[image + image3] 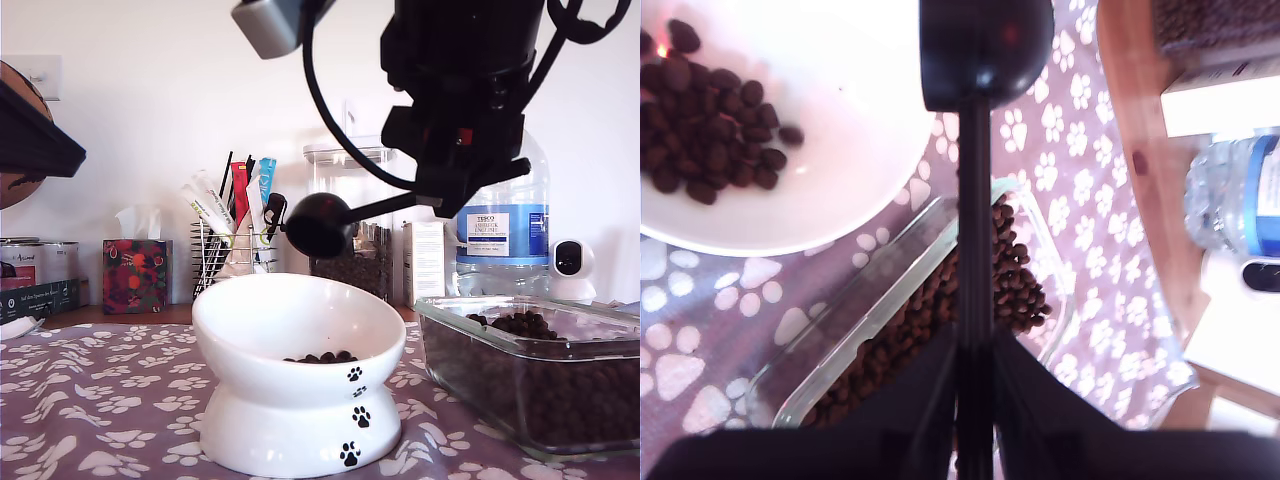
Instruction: Measure one spoon of cat food and pour it into the food bowl
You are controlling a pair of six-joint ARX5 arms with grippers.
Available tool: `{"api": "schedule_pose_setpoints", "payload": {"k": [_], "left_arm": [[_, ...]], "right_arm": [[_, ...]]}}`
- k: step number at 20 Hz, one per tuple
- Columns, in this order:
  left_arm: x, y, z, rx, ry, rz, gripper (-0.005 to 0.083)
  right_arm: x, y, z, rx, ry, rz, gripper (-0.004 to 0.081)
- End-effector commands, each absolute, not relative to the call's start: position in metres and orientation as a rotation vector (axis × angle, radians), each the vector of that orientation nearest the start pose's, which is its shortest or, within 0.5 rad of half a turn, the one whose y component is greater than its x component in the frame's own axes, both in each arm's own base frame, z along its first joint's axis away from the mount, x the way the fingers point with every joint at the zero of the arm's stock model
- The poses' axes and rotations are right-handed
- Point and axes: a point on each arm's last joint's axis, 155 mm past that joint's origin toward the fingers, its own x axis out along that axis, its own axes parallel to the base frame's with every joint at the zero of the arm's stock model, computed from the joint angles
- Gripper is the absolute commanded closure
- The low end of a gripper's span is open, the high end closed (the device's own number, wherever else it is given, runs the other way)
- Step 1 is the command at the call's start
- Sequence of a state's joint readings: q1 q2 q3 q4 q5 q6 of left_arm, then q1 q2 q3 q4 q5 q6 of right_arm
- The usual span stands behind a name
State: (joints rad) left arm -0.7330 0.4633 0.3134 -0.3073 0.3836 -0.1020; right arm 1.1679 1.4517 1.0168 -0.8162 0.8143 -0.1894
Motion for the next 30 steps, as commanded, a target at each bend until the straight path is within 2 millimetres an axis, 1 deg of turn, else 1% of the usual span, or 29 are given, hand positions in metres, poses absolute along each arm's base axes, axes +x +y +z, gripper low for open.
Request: {"api": "schedule_pose_setpoints", "payload": {"k": [1,3,5,7,9,10,12,14,15,16,19,20,23,27,30], "left_arm": [[0.139,-0.219,0.141,-0.009,0.521,-1.074,0.0793],[0.139,-0.219,0.141,-0.009,0.521,-1.074,0.0793],[0.139,-0.219,0.141,-0.009,0.522,-1.074,0.0793],[0.139,-0.219,0.141,-0.009,0.523,-1.074,0.0793],[0.138,-0.218,0.14,-0.008,0.527,-1.074,0.0793],[0.138,-0.218,0.139,-0.007,0.532,-1.072,0.0793],[0.138,-0.217,0.137,-0.005,0.538,-1.068,0.0793],[0.14,-0.216,0.137,-0.003,0.535,-1.056,0.0793],[0.141,-0.216,0.137,-0.001,0.534,-1.049,0.0793],[0.142,-0.215,0.137,0.0,0.534,-1.046,0.0793],[0.142,-0.215,0.137,0.0,0.532,-1.044,0.0793],[0.143,-0.215,0.137,0.001,0.532,-1.039,0.0793],[0.143,-0.215,0.137,0.001,0.532,-1.038,0.0793],[0.143,-0.215,0.137,0.002,0.532,-1.038,0.0793],[0.143,-0.215,0.137,0.001,0.532,-1.038,0.0793]], "right_arm": [[0.237,0.229,0.134,-1.231,0.653,0.386,0.0782],[0.228,0.236,0.123,-1.153,0.706,0.448,0.0782],[0.215,0.243,0.106,-0.99,0.819,0.522,0.0782],[0.211,0.243,0.094,-0.798,0.95,0.553,0.0782],[0.216,0.237,0.092,-0.615,1.046,0.546,0.0782],[0.221,0.229,0.093,-0.536,1.083,0.523,0.0782],[0.231,0.205,0.095,-0.426,1.145,0.442,0.0782],[0.236,0.181,0.097,-0.37,1.196,0.387,0.0782],[0.237,0.174,0.099,-0.344,1.204,0.378,0.0782],[0.238,0.173,0.103,-0.319,1.2,0.387,0.0782],[0.24,0.186,0.119,-0.242,1.15,0.468,0.0782],[0.239,0.186,0.121,-0.239,1.144,0.47,0.0782],[0.235,0.172,0.118,-0.271,1.173,0.418,0.0782],[0.237,0.144,0.113,-0.311,1.21,0.311,0.0782],[0.24,0.133,0.107,-0.293,1.247,0.275,0.0782]]}}
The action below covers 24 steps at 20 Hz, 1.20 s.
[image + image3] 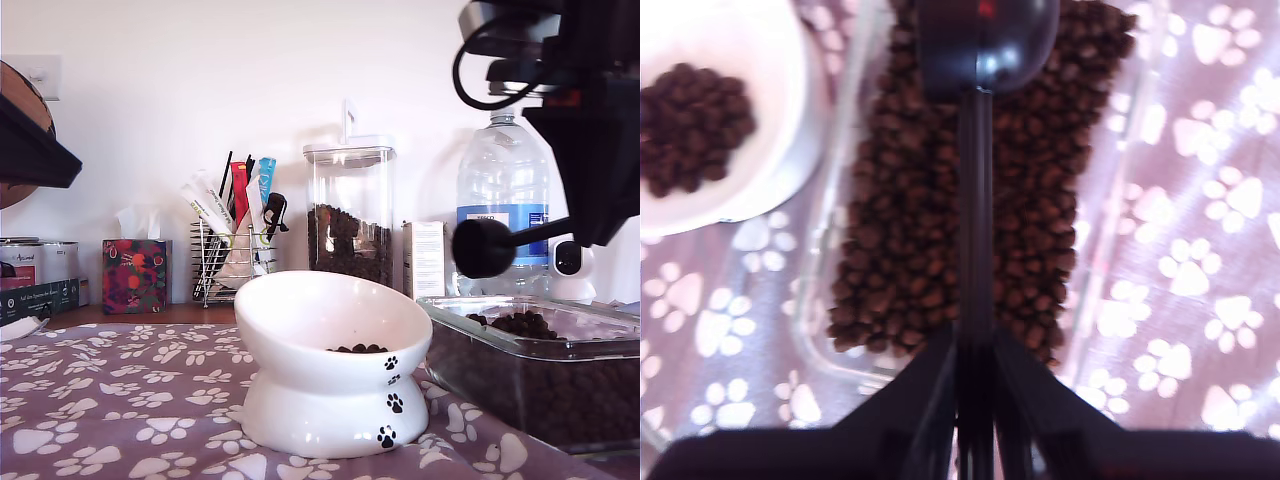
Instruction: Measure one spoon of cat food and pour it into the food bowl
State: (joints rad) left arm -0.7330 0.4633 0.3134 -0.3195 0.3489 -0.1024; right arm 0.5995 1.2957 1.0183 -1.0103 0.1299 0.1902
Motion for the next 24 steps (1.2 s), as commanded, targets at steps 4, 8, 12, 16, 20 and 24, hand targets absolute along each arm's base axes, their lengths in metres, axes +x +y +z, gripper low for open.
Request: {"api": "schedule_pose_setpoints", "payload": {"k": [4,8,12,16,20,24], "left_arm": [[0.143,-0.215,0.137,0.001,0.532,-1.038,0.0793],[0.143,-0.215,0.137,0.002,0.532,-1.038,0.0793],[0.144,-0.214,0.137,0.002,0.529,-1.034,0.0793],[0.167,-0.212,0.16,-0.006,0.405,-0.955,0.0793],[0.197,-0.197,0.181,-0.009,0.285,-0.797,0.0793],[0.223,-0.174,0.198,-0.01,0.203,-0.664,0.0793]], "right_arm": [[0.24,0.131,0.098,-0.275,1.292,0.267,0.0605],[0.239,0.13,0.097,-0.278,1.296,0.267,0.0555],[0.241,0.131,0.099,-0.285,1.282,0.279,0.0646],[0.273,0.154,0.12,-0.209,1.109,0.319,0.078],[0.321,0.184,0.158,-0.154,0.844,0.385,0.078],[0.362,0.207,0.206,-0.176,0.545,0.448,0.078]]}}
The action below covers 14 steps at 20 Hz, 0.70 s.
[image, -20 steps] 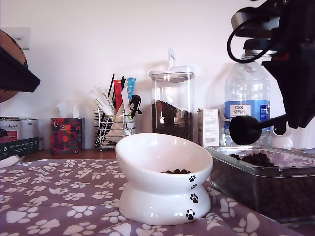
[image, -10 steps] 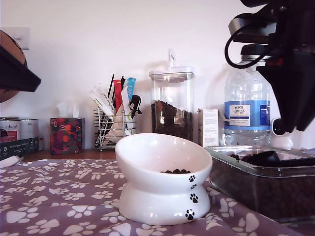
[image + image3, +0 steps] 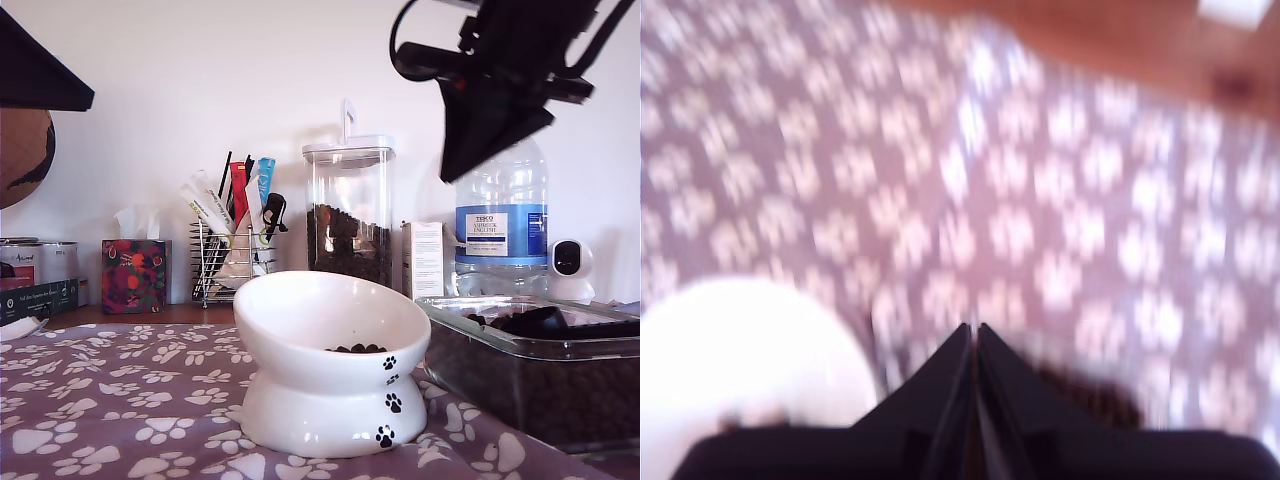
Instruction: Measure one spoon of cat food and pour it into the food bowl
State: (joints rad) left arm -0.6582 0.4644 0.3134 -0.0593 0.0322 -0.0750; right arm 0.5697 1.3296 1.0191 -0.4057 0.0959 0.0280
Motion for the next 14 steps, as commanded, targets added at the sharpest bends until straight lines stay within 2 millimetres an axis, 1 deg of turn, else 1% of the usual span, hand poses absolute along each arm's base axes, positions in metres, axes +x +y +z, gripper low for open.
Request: {"api": "schedule_pose_setpoints", "payload": {"k": [1,4,6,7,9,11,13,14], "left_arm": [[0.228,-0.169,0.203,-0.018,0.183,-0.64,0.0793],[0.244,-0.148,0.219,-0.025,0.112,-0.552,0.0793],[0.255,-0.13,0.222,-0.032,0.099,-0.481,0.0793],[0.259,-0.122,0.223,-0.036,0.094,-0.454,0.0793],[0.264,-0.11,0.228,-0.044,0.076,-0.425,0.0793],[0.267,-0.103,0.229,-0.05,0.073,-0.416,0.0793],[0.267,-0.101,0.227,-0.053,0.081,-0.426,0.0793],[0.267,-0.101,0.226,-0.054,0.085,-0.432,0.0793]], "right_arm": [[0.37,0.207,0.213,-0.173,0.486,0.451,0.078],[0.389,0.198,0.225,-0.165,0.335,0.47,0.078],[0.398,0.186,0.229,-0.125,0.264,0.488,0.078],[0.403,0.174,0.229,-0.11,0.236,0.471,0.078],[0.409,0.142,0.229,-0.096,0.189,0.401,0.078],[0.405,0.111,0.229,-0.082,0.17,0.343,0.078],[0.39,0.083,0.233,-0.077,0.143,0.283,0.078],[0.38,0.075,0.236,-0.076,0.124,0.269,0.078]]}}
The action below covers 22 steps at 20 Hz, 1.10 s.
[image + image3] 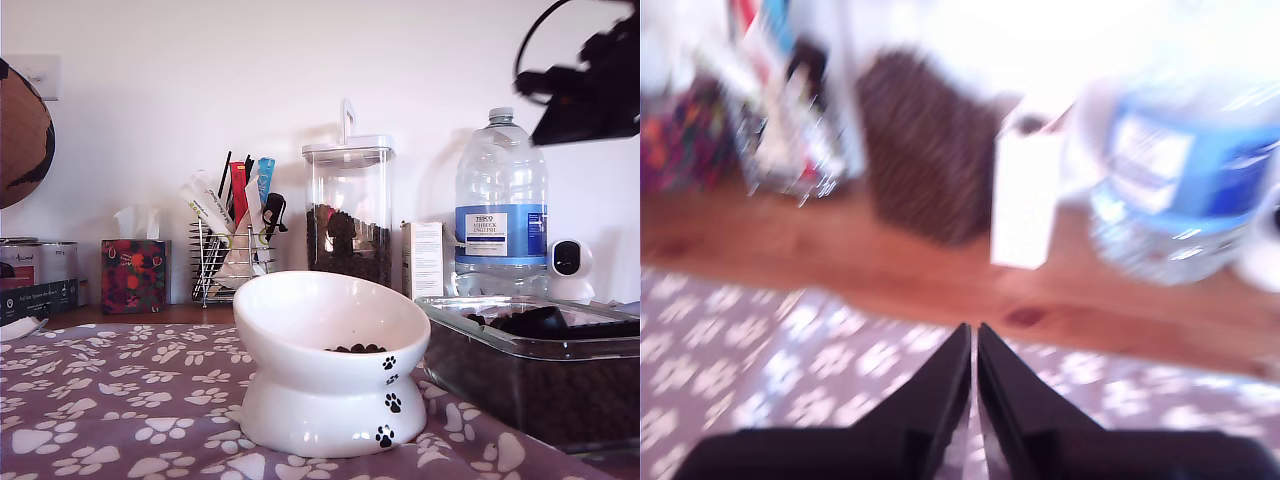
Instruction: Measure one spoon of cat food and pour it into the food bowl
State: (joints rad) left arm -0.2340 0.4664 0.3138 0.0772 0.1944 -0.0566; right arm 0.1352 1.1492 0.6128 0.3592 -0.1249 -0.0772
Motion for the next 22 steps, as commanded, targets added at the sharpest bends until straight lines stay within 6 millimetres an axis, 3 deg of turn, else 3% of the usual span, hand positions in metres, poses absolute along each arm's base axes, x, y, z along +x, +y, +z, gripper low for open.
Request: {"api": "schedule_pose_setpoints", "payload": {"k": [1,5,10,12,15,20,22], "left_arm": [[0.268,-0.1,0.225,-0.054,0.089,-0.433,0.0793],[0.268,-0.099,0.225,-0.055,0.091,-0.435,0.0793],[0.263,-0.098,0.231,-0.051,0.068,-0.436,0.0793],[0.261,-0.098,0.229,-0.051,0.075,-0.436,0.0793],[0.26,-0.098,0.214,-0.052,0.137,-0.433,0.0793],[0.252,-0.096,0.176,-0.053,0.297,-0.427,0.0793],[0.248,-0.095,0.162,-0.054,0.357,-0.423,0.0793]], "right_arm": [[0.368,0.071,0.238,-0.078,0.118,0.265,0.078],[0.321,0.07,0.235,-0.104,0.14,0.284,0.078],[0.268,0.061,0.262,-0.116,0.074,0.261,0.078],[0.248,0.058,0.261,-0.113,0.073,0.261,0.078],[0.23,0.055,0.243,-0.107,0.141,0.264,0.078],[0.217,0.053,0.195,-0.113,0.337,0.273,0.078],[0.215,0.053,0.19,-0.115,0.357,0.274,0.078]]}}
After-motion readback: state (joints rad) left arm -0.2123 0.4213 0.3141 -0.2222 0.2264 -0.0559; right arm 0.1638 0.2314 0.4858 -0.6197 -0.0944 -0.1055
